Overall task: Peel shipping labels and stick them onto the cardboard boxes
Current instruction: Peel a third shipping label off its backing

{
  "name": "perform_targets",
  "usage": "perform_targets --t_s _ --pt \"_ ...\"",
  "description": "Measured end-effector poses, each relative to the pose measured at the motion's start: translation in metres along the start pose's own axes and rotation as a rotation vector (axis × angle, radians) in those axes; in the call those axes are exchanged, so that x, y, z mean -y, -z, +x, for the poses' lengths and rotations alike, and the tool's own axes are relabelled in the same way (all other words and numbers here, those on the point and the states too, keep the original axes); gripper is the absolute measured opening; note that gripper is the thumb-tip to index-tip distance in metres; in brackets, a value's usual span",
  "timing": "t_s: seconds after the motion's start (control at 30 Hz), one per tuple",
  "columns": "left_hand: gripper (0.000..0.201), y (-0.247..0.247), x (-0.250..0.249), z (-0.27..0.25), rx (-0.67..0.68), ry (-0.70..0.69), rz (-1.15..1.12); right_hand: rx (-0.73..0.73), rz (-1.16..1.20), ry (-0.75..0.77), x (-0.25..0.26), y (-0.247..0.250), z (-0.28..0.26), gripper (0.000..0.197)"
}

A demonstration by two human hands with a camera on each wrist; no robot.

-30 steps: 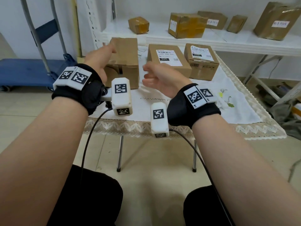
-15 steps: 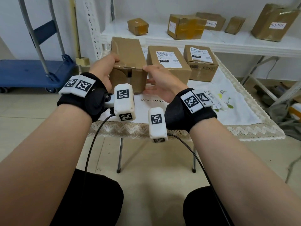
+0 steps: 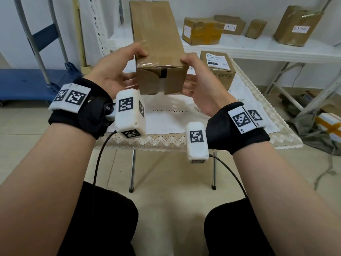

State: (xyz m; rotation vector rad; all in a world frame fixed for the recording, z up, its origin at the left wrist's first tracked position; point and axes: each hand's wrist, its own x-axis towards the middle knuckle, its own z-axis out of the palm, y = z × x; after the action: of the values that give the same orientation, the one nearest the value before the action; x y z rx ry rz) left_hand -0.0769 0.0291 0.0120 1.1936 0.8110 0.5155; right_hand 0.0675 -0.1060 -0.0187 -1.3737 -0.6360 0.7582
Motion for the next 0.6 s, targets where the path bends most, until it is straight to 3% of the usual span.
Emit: perform_targets --t_s 0.07,0.17,0.23,0.33,0.47,0.6 --pt "0.026 -0.006 0.002 -0.003 0.05 0.008 0.048 -0.007 0.039 -0.005 0.003 0.009 -0.007 0.033" --pt "0.028 -0.012 0.004 -0.003 0.116 0.033 0.089 -0.005 -0.019 -0.007 0.006 0.022 -0.015 0.039" --pt "0.033 -0.013 0.006 -0.001 0.182 0.047 0.146 0.021 -0.082 -0.003 0.01 0.03 -0.021 0.028" --pt "0.049 -0.012 0.01 0.003 0.282 0.053 0.204 0.043 -0.14 -0.006 0.013 0.04 -0.03 0.022" --pt "0.066 -0.015 0.014 0.005 0.371 0.049 0.301 0.048 -0.165 -0.059 0.011 0.049 -0.035 0.033" --pt "0.105 -0.017 0.017 0.006 0.416 0.064 0.386 0.032 -0.158 -0.099 0.008 0.052 -0.04 0.044"
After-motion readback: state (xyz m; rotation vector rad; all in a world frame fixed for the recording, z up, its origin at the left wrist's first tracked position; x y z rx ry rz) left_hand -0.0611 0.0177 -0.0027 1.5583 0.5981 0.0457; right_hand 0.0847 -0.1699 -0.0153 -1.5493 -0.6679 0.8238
